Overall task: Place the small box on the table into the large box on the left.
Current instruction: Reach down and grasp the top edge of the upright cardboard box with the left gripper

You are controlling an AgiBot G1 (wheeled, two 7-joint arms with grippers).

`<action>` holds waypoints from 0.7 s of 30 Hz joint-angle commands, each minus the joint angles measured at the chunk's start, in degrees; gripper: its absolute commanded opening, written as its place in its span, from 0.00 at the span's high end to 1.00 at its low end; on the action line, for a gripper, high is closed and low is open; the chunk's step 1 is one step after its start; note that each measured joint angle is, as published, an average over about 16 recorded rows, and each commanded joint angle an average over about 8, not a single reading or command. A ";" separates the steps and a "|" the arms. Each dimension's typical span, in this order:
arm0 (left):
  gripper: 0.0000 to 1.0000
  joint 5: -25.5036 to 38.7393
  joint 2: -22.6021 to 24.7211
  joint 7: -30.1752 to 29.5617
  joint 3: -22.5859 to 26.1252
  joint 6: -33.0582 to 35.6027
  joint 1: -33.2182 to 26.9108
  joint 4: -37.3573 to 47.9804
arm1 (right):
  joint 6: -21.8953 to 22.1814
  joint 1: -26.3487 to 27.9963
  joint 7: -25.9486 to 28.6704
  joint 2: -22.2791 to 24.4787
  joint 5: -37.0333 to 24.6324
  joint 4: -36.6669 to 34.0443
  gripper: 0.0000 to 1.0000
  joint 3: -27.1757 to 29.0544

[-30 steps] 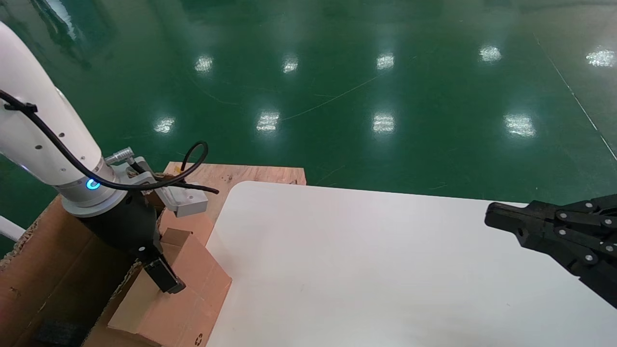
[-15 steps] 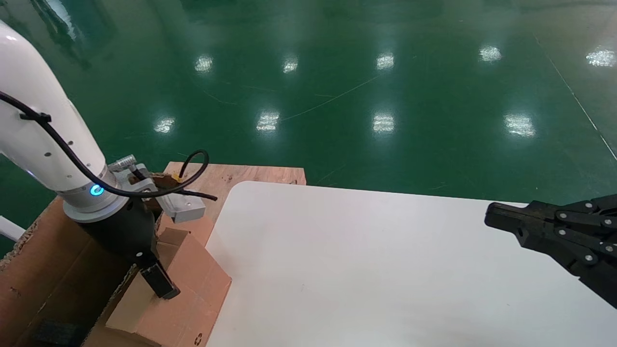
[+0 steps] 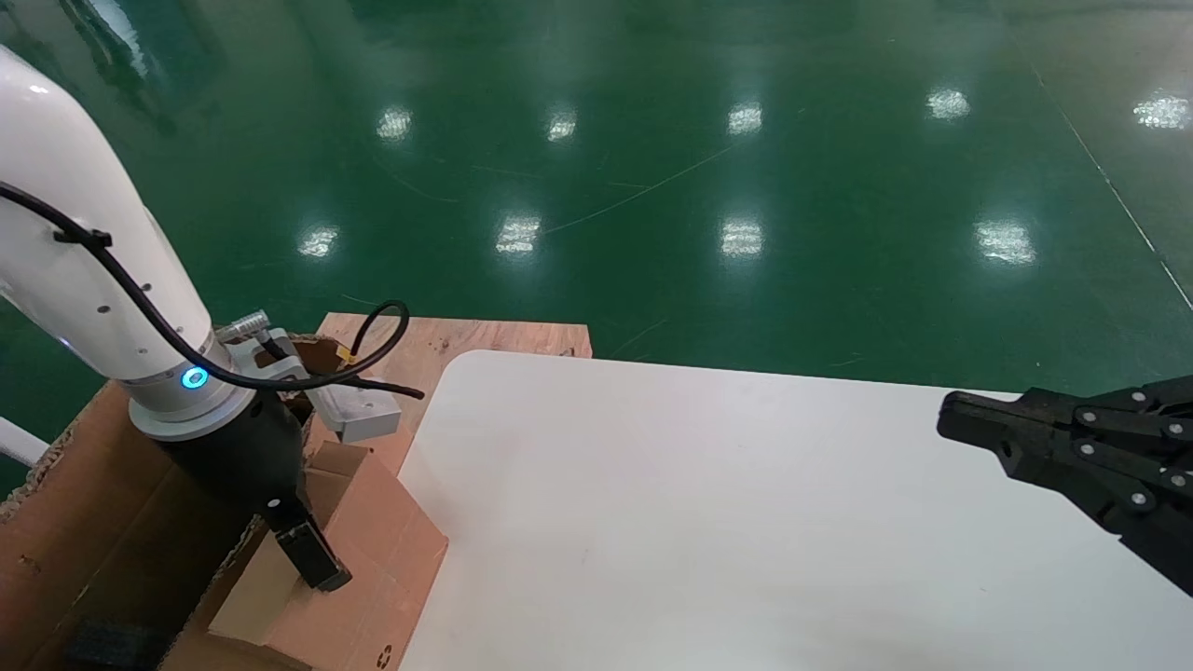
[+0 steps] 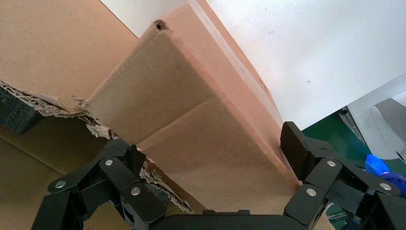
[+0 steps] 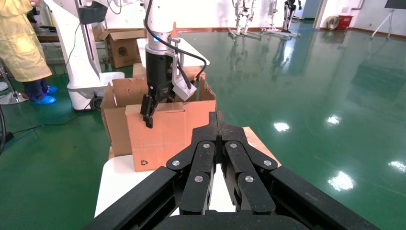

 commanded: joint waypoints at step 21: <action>1.00 0.42 0.01 -0.13 -0.13 0.09 -0.10 -0.12 | 0.00 0.00 0.00 0.00 0.00 0.00 0.00 0.01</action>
